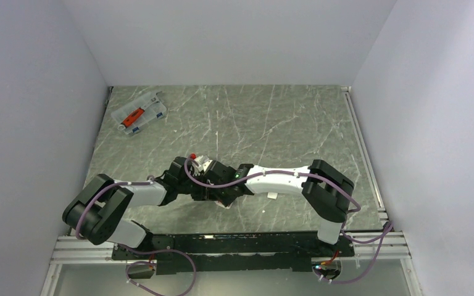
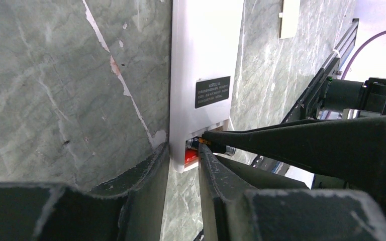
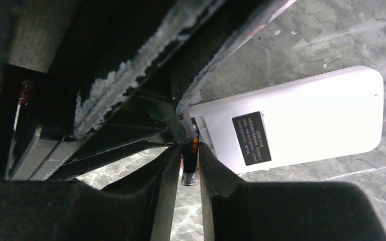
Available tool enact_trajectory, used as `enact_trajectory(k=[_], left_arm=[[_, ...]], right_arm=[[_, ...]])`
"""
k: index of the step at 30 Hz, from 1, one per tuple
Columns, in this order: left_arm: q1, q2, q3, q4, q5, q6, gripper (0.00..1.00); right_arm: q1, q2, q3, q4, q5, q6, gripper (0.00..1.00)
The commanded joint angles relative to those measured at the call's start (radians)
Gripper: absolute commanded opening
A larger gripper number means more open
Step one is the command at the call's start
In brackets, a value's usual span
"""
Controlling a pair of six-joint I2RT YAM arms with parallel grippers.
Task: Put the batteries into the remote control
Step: Load the battery into the remote control.
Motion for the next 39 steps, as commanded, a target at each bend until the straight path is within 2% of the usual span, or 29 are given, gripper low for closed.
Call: enact_trajectory(k=[1, 21, 39], left_arm=[[-0.015, -0.001, 0.029, 0.009, 0.056, 0.026, 0.34], [-0.015, 0.002, 0.034, -0.005, 0.055, 0.035, 0.33], [-0.014, -0.001, 0.040, -0.023, 0.042, 0.044, 0.33]], right_arm=[[-0.020, 0.030, 0.014, 0.018, 0.152, -0.030, 0.30], [-0.021, -0.012, 0.062, -0.034, 0.215, -0.057, 0.42], [-0.032, -0.125, 0.028, -0.049, 0.270, -0.050, 0.46]])
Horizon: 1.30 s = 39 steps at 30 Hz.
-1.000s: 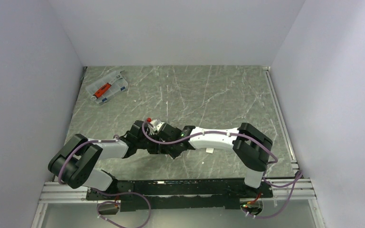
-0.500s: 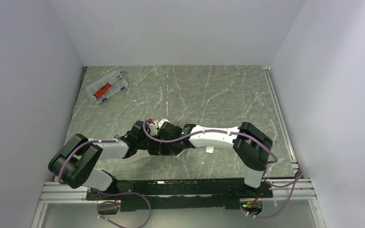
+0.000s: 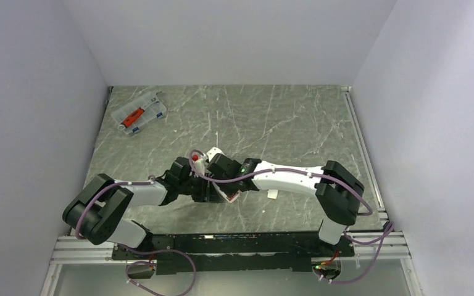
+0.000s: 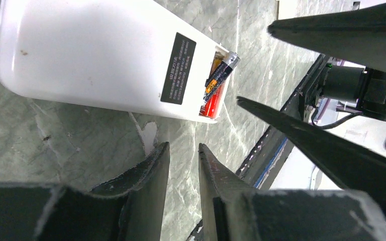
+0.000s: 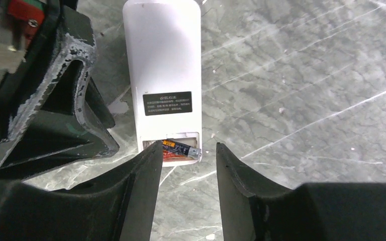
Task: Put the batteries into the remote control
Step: Load the battery into the remote control.
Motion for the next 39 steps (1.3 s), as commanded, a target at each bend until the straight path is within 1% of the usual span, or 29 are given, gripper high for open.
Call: enact_trajectory(k=[1, 7, 10, 12, 17, 24, 29, 39], left_arm=[[-0.005, -0.002, 0.030, 0.008, 0.011, 0.023, 0.33], [-0.005, -0.010, 0.032, -0.003, 0.008, 0.025, 0.33], [-0.005, -0.016, 0.033, -0.010, 0.005, 0.026, 0.33], [-0.005, -0.016, 0.036, -0.011, 0.001, 0.025, 0.34], [-0.005, 0.003, 0.041, 0.010, -0.004, -0.003, 0.39], [-0.005, 0.041, 0.008, 0.081, 0.003, -0.091, 0.45], [-0.005, 0.042, -0.023, 0.124, -0.002, -0.156, 0.46], [-0.005, -0.009, -0.025, 0.035, -0.058, -0.215, 0.46]], right_arm=[[-0.012, -0.054, -0.001, 0.008, 0.044, 0.003, 0.46], [-0.022, -0.067, -0.020, -0.013, 0.006, 0.035, 0.33], [-0.038, -0.074, -0.038, -0.013, -0.039, 0.055, 0.26], [-0.051, -0.075, -0.047, -0.011, -0.065, 0.066, 0.23], [-0.072, -0.071, -0.051, -0.010, -0.107, 0.083, 0.22], [-0.090, -0.098, -0.079, 0.013, -0.174, 0.090, 0.28], [-0.105, -0.101, -0.088, 0.018, -0.195, 0.099, 0.28], [-0.130, -0.084, -0.094, 0.049, -0.246, 0.113, 0.26]])
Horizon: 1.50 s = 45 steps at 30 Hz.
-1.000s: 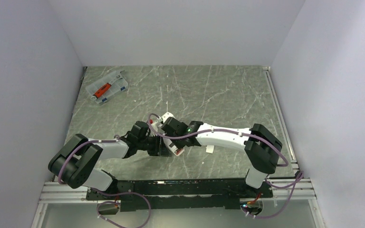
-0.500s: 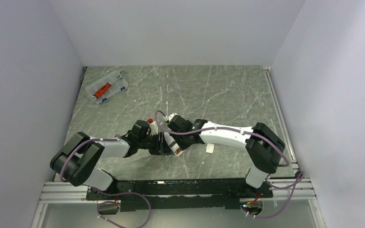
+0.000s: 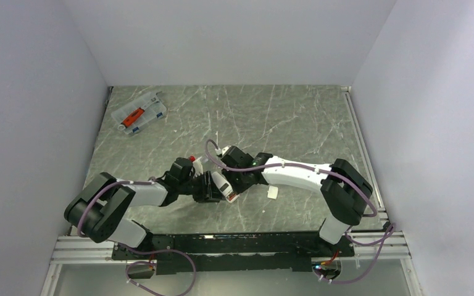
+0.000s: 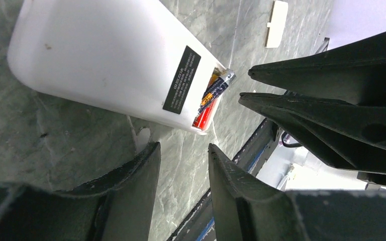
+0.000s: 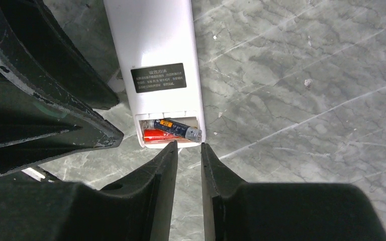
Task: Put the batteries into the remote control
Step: Load the battery into the remote control.
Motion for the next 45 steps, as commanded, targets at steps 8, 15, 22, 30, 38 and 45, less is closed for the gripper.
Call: enact_trajectory(k=[8, 15, 22, 30, 38, 45], left_arm=[[-0.004, -0.050, -0.013, -0.084, -0.071, -0.059, 0.47], [-0.003, -0.045, -0.014, -0.085, -0.078, -0.077, 0.47], [-0.004, -0.044, -0.006, -0.094, -0.081, -0.082, 0.47], [-0.004, -0.040, 0.002, -0.104, -0.081, -0.082, 0.47], [-0.004, -0.012, 0.011, -0.087, -0.069, -0.084, 0.46], [-0.006, 0.040, 0.022, -0.050, -0.056, -0.085, 0.39]], right_arm=[[-0.024, -0.001, -0.001, 0.048, -0.041, 0.021, 0.24], [-0.029, 0.012, -0.006, 0.045, -0.062, 0.025, 0.23], [-0.029, 0.030, -0.005, 0.042, -0.074, 0.027, 0.21], [-0.030, 0.042, -0.005, 0.042, -0.075, 0.031, 0.19], [-0.031, 0.053, 0.000, 0.058, -0.103, 0.036, 0.18], [-0.031, 0.062, -0.002, 0.073, -0.127, 0.041, 0.15]])
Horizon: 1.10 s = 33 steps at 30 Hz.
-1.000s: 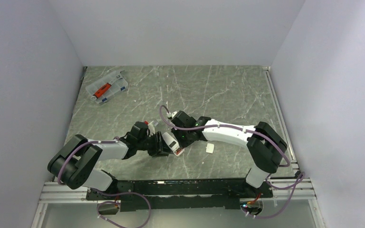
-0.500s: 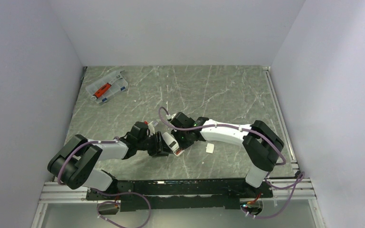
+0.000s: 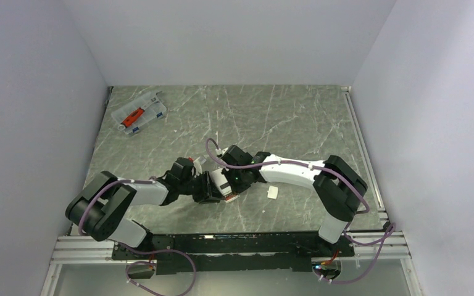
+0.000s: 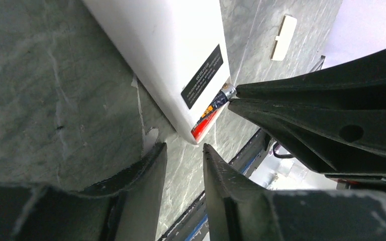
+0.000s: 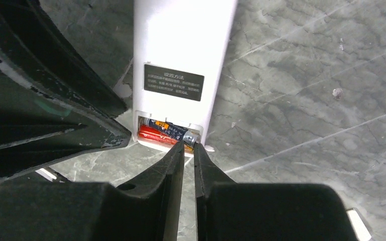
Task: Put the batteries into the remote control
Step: Load the battery into the remote control.
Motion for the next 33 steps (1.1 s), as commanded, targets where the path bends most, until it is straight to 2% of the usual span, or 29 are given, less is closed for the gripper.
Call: enact_trajectory(k=[1, 16, 23, 33], left_arm=[[-0.004, 0.052, 0.016, 0.006, -0.009, 0.006, 0.37], [-0.005, 0.134, 0.031, 0.051, -0.003, 0.015, 0.22], [-0.005, 0.153, 0.039, 0.066, 0.010, 0.015, 0.20], [-0.005, 0.155, 0.042, 0.068, 0.015, 0.024, 0.20]], right_arm=[[-0.003, 0.013, 0.002, 0.039, -0.031, 0.020, 0.14], [-0.001, 0.028, 0.002, 0.050, -0.062, 0.044, 0.13], [0.006, 0.044, 0.014, 0.050, -0.081, 0.047, 0.10], [0.045, 0.110, 0.075, -0.018, -0.008, 0.043, 0.07]])
